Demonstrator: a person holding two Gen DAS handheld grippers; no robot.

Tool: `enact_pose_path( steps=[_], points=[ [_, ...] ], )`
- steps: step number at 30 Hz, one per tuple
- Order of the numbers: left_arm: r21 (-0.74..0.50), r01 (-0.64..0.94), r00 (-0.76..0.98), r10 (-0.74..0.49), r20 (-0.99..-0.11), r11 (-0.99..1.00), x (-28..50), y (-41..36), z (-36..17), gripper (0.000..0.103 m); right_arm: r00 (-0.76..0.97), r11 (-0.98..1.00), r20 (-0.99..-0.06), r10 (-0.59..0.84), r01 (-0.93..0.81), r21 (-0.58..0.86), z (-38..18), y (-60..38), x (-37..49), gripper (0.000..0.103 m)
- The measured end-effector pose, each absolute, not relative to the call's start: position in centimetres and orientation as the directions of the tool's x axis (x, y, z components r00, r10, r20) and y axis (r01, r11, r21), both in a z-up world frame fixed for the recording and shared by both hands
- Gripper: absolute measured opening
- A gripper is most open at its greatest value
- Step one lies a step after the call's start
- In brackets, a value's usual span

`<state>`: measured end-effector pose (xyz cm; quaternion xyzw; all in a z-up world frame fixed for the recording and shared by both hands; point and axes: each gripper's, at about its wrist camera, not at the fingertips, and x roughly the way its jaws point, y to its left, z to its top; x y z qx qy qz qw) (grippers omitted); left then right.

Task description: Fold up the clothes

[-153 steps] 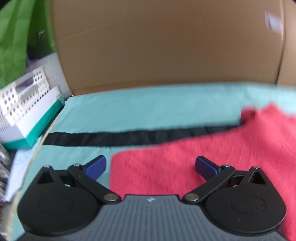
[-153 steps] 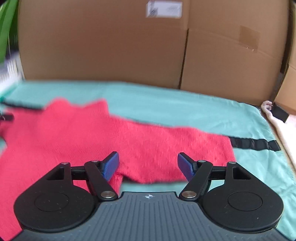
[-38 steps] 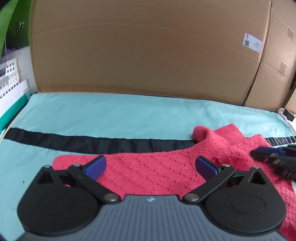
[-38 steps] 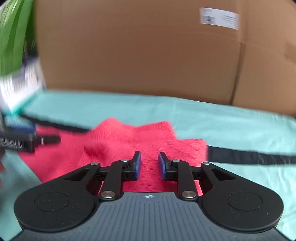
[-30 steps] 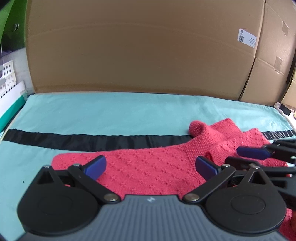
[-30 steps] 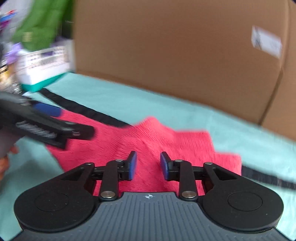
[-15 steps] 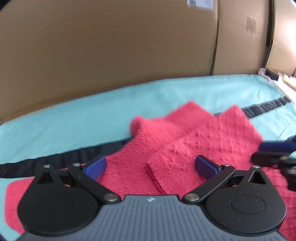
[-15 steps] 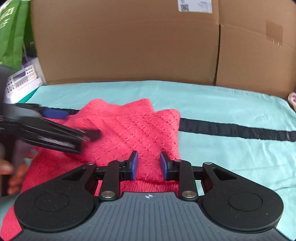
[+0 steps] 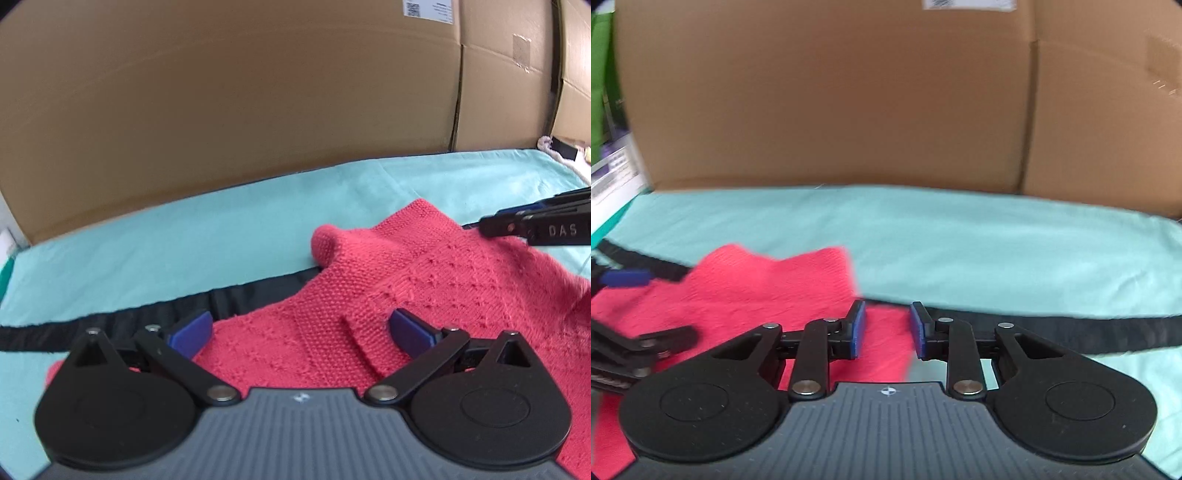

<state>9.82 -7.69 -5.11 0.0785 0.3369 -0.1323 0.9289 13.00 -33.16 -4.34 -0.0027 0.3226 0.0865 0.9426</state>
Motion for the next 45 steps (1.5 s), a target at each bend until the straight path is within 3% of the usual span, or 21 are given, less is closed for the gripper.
enact_pose_path(
  steps=[2,5,7,10,15,20,24,28,32,37,42,45],
  points=[
    [0.044,0.301,0.735,-0.202,-0.647,0.953,9.9,-7.4,-5.1,0.102,0.793,0.987,-0.59,0.152,-0.152,0.051,-3.6,-34.3,11.5,0.028],
    [0.042,0.304,0.738,-0.207,-0.642,0.952,9.8,-7.5,-5.2,0.102,0.779,0.961,-0.565,0.272,-0.247,0.123,-2.6,-34.8,7.6,0.028],
    [0.051,0.309,0.743,-0.208,-0.636,0.95,9.8,-7.6,-5.2,0.102,0.756,0.946,-0.58,0.303,-0.312,0.086,-3.0,-33.8,5.5,0.027],
    [0.047,0.313,0.744,-0.214,-0.633,0.949,9.7,-7.6,-5.3,0.102,0.752,0.956,-0.619,0.227,-0.293,-0.004,-4.7,-33.2,4.7,0.026],
    [0.043,0.312,0.745,-0.217,-0.631,0.949,9.8,-7.6,-5.3,0.102,0.782,0.954,-0.552,0.29,-0.284,0.099,-2.7,-33.6,4.5,0.027],
    [0.035,0.31,0.746,-0.22,-0.628,0.95,9.4,-7.2,-5.2,0.102,0.74,0.964,-0.629,0.239,-0.257,0.063,-4.2,-31.7,7.2,0.027],
    [0.042,0.284,0.755,-0.196,-0.626,0.958,8.7,-5.9,-5.1,0.102,0.792,0.956,-0.544,0.277,-0.286,0.07,-2.0,-29.6,7.6,0.031],
    [0.02,0.266,0.748,-0.194,-0.635,0.964,9.1,-5.2,-5.2,0.102,0.748,0.962,-0.623,0.227,-0.272,0.024,-3.7,-27.2,11.1,0.033],
    [0.017,0.264,0.75,-0.194,-0.632,0.964,9.2,-5.1,-5.4,0.102,0.764,0.975,-0.605,0.224,-0.178,0.136,-3.7,-29.4,12.3,0.034],
    [0.009,0.266,0.747,-0.2,-0.635,0.964,9.5,-5.1,-5.4,0.102,0.766,0.985,-0.619,0.174,-0.145,0.098,-4.5,-29.7,12.3,0.036],
    [0.006,0.237,0.758,-0.181,-0.627,0.971,8.8,-3.7,-5.2,0.102,0.819,0.972,-0.529,0.221,-0.139,0.19,-2.0,-31.0,9.0,0.041],
    [-0.042,0.228,0.761,-0.205,-0.615,0.973,8.0,-1.8,-4.9,0.102,0.834,0.982,-0.52,0.186,-0.132,0.138,-1.8,-31.4,6.8,0.041]
  ],
)
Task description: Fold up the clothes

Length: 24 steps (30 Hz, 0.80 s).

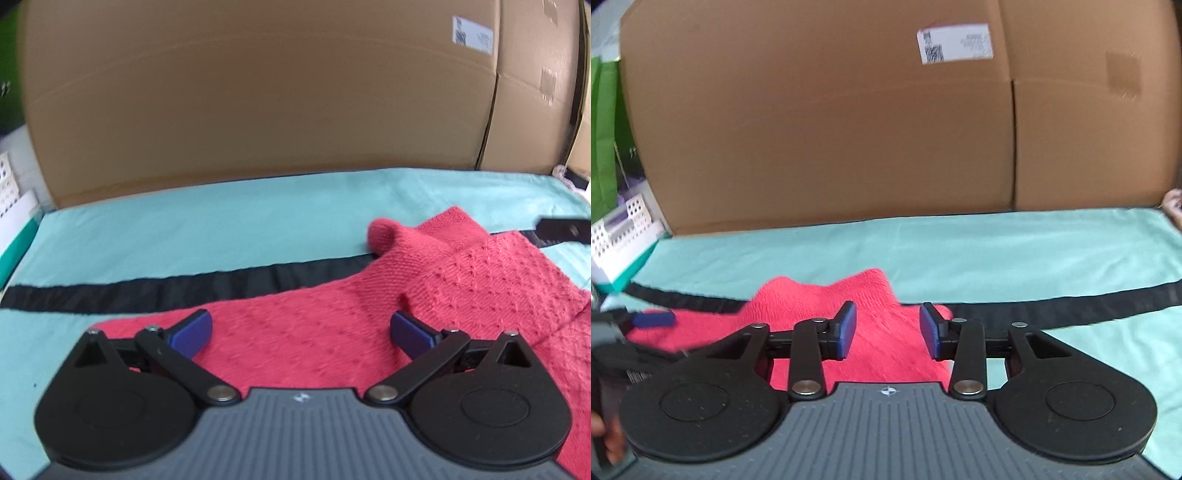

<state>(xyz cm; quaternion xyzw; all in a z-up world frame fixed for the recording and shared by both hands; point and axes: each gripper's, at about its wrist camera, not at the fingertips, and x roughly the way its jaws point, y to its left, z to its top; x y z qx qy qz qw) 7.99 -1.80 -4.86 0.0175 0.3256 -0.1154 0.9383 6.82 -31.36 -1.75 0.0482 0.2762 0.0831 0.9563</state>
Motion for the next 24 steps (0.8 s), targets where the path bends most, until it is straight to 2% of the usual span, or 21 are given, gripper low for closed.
enact_pose_path(
  steps=[2,6,7,10,14,21,24],
  points=[
    [-0.07,0.22,0.767,-0.217,-0.604,0.973,7.6,-1.1,-4.6,0.102,0.828,0.983,-0.53,0.183,-0.154,0.1,-2.0,-30.9,5.9,0.044],
    [-0.101,0.264,0.761,-0.272,-0.588,0.959,6.9,-1.4,-3.9,0.102,0.818,0.978,-0.544,0.184,-0.208,0.018,-2.9,-28.9,4.8,0.065],
    [-0.092,0.283,0.76,-0.281,-0.586,0.955,6.8,-2.1,-3.9,0.102,0.818,0.977,-0.546,0.179,-0.215,-0.001,-3.1,-28.4,4.9,0.067],
    [-0.048,0.333,0.758,-0.297,-0.58,0.942,6.8,-4.6,-3.9,0.102,0.8,0.977,-0.58,0.152,-0.209,-0.034,-3.9,-27.7,5.6,0.067],
    [0.041,0.338,0.747,-0.241,-0.62,0.94,8.1,-7.0,-4.9,0.102,0.78,0.979,-0.605,0.16,-0.205,-0.004,-4.2,-28.8,5.8,0.067],
    [-0.018,0.286,0.741,-0.233,-0.63,0.958,8.9,-4.6,-5.3,0.102,0.813,0.984,-0.559,0.164,-0.171,0.039,-3.1,-29.9,6.5,0.068],
    [-0.006,0.283,0.745,-0.224,-0.628,0.959,8.8,-4.7,-5.3,0.102,0.814,0.985,-0.557,0.165,-0.168,0.046,-3.2,-29.0,8.6,0.069]
  ],
)
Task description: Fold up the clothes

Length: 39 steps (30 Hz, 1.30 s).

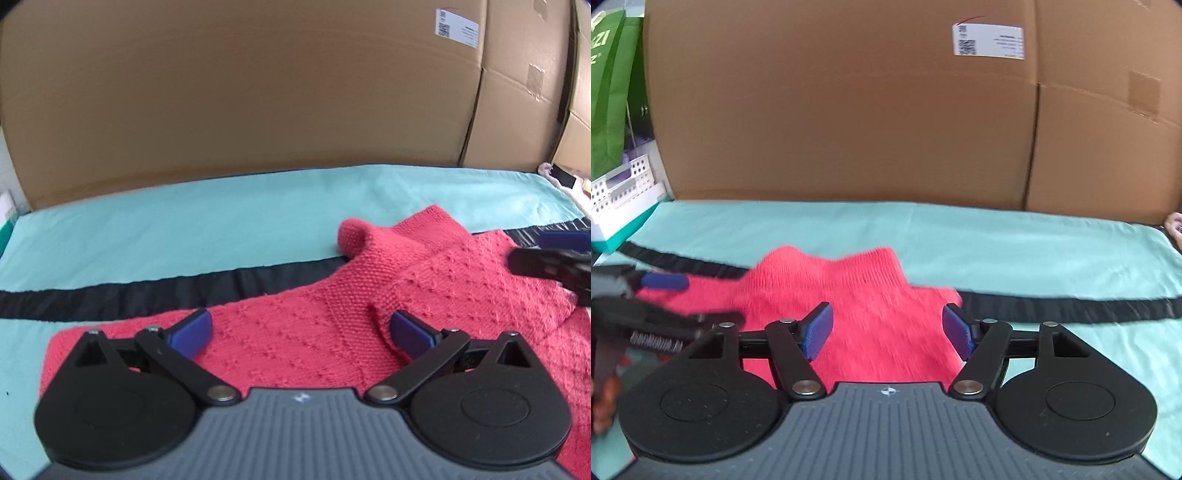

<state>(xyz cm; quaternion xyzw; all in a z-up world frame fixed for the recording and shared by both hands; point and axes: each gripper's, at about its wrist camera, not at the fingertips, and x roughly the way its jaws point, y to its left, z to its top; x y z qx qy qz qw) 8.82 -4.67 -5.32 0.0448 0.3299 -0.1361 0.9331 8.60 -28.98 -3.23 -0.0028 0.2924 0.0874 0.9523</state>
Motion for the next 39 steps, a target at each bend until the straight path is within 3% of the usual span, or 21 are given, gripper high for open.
enact_pose_path(
  steps=[6,12,16,22,27,31,39],
  points=[
    [0.001,0.286,0.746,-0.221,-0.628,0.958,8.8,-4.6,-5.3,0.102,0.774,0.983,-0.608,0.177,-0.168,0.072,-4.8,-27.3,11.9,0.073],
    [-0.006,0.288,0.742,-0.227,-0.631,0.957,9.0,-4.5,-5.4,0.102,0.794,0.992,-0.595,0.124,-0.102,0.071,-4.7,-28.5,12.1,0.077],
    [-0.019,0.29,0.733,-0.235,-0.639,0.957,9.2,-4.3,-5.3,0.102,0.787,0.984,-0.593,0.17,-0.107,0.141,-4.1,-30.1,10.0,0.077],
    [-0.022,0.303,0.728,-0.247,-0.64,0.953,9.4,-4.0,-5.2,0.102,0.769,0.985,-0.625,0.133,-0.174,-0.004,-4.4,-29.2,6.4,0.079],
    [-0.01,0.287,0.738,-0.227,-0.635,0.958,8.3,-3.4,-5.1,0.102,0.789,0.98,-0.584,0.194,-0.175,0.091,-3.4,-30.9,4.7,0.078],
    [0.028,0.28,0.741,-0.197,-0.642,0.96,7.8,-3.3,-5.2,0.102,0.76,0.983,-0.635,0.138,-0.183,-0.005,-4.4,-29.9,4.1,0.078],
    [-0.072,0.254,0.752,-0.244,-0.612,0.964,4.0,-1.6,-3.8,0.102,0.825,0.991,-0.554,0.11,-0.135,-0.005,-2.9,-31.0,1.2,0.077]
  ],
)
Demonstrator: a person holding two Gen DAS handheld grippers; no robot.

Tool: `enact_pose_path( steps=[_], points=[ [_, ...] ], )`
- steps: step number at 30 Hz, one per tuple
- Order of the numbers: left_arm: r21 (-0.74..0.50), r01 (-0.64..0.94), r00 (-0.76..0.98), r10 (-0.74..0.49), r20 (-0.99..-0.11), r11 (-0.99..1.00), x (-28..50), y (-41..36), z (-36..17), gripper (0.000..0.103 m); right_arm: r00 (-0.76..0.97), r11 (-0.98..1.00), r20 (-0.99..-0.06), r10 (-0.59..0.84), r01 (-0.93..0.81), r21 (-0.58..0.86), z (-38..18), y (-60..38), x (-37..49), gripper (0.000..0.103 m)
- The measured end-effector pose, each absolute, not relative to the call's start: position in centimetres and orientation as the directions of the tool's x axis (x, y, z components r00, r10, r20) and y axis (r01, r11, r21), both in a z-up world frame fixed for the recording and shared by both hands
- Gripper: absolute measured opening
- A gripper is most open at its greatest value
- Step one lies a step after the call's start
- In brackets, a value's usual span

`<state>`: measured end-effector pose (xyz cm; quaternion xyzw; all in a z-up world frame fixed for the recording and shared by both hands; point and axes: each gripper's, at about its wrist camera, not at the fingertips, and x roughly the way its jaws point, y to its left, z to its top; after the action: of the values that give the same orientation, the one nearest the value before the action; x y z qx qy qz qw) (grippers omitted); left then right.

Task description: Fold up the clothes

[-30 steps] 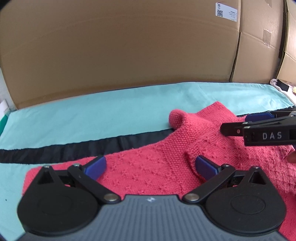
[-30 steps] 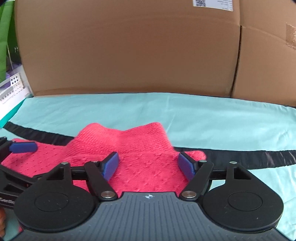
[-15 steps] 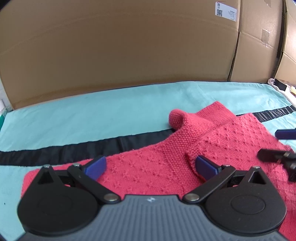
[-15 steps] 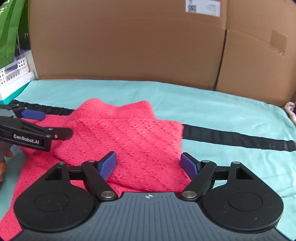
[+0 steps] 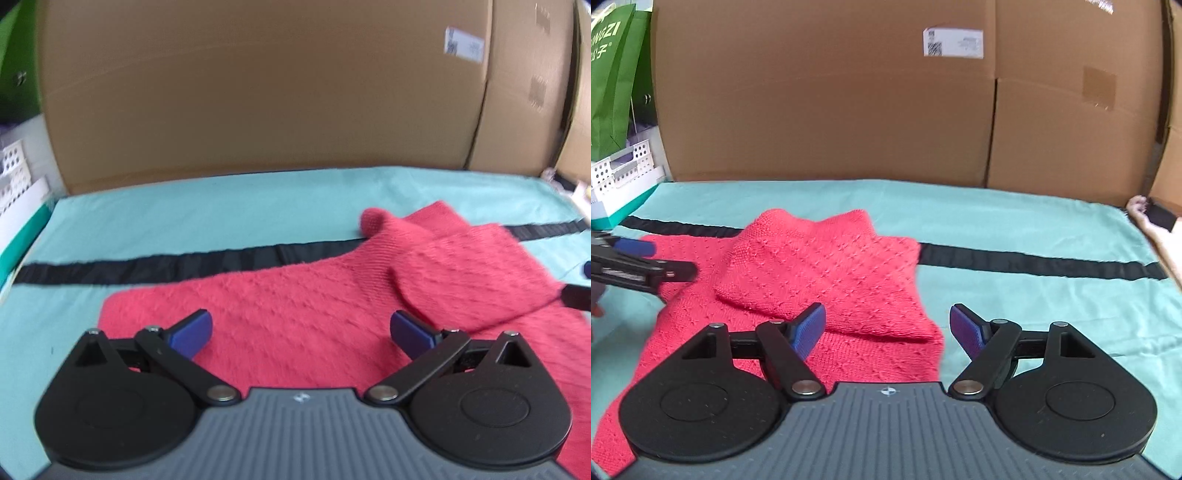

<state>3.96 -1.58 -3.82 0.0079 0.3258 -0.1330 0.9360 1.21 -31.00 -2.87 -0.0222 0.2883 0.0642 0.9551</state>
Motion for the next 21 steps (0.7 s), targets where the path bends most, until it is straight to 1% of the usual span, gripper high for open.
enact_pose_path(
  steps=[1,4,5,8,12,14,15,17,19,21],
  points=[
    [-0.082,0.269,0.747,-0.262,-0.611,0.96,3.4,-1.8,-3.8,0.102,0.823,0.989,-0.556,0.116,-0.147,-0.011,-2.9,-30.8,1.0,0.077],
    [-0.026,0.304,0.722,-0.248,-0.647,0.952,2.4,-3.4,-4.8,0.102,0.787,0.973,-0.584,0.201,-0.231,0.023,-3.4,-30.1,0.5,0.075],
    [-0.005,0.316,0.713,-0.24,-0.659,0.949,2.0,-3.9,-5.2,0.102,0.779,0.971,-0.596,0.195,-0.24,0.005,-3.7,-29.9,0.3,0.075],
    [0.005,0.315,0.707,-0.231,-0.669,0.949,1.6,-3.2,-5.3,0.102,0.755,0.962,-0.63,0.181,-0.268,-0.044,-4.5,-29.3,-0.5,0.076],
    [-0.003,0.308,0.703,-0.23,-0.673,0.951,1.4,-1.9,-5.1,0.102,0.73,0.952,-0.654,0.195,-0.301,-0.052,-4.0,-30.3,-1.8,0.076],
    [-0.038,0.303,0.705,-0.251,-0.664,0.952,1.6,-0.9,-4.4,0.102,0.749,0.954,-0.633,0.194,-0.296,-0.057,-3.3,-30.2,-1.9,0.076],
    [-0.035,0.287,0.721,-0.24,-0.65,0.957,1.9,-0.6,-4.1,0.102,0.768,0.956,-0.607,0.203,-0.291,-0.048,-2.7,-30.2,-1.7,0.076],
    [0.008,0.224,0.748,-0.167,-0.643,0.974,2.8,0.3,-4.0,0.102,0.787,0.955,-0.568,0.241,-0.298,-0.007,-1.7,-29.5,-0.8,0.076],
    [0.001,0.165,0.746,-0.124,-0.655,0.986,4.0,1.7,-4.5,0.102,0.794,0.948,-0.536,0.286,-0.317,0.036,-0.9,-28.4,0.5,0.076],
    [-0.005,0.107,0.744,-0.083,-0.663,0.994,4.9,3.1,-4.8,0.102,0.802,0.941,-0.522,0.29,-0.339,0.002,-0.9,-25.8,2.2,0.075]
  ],
)
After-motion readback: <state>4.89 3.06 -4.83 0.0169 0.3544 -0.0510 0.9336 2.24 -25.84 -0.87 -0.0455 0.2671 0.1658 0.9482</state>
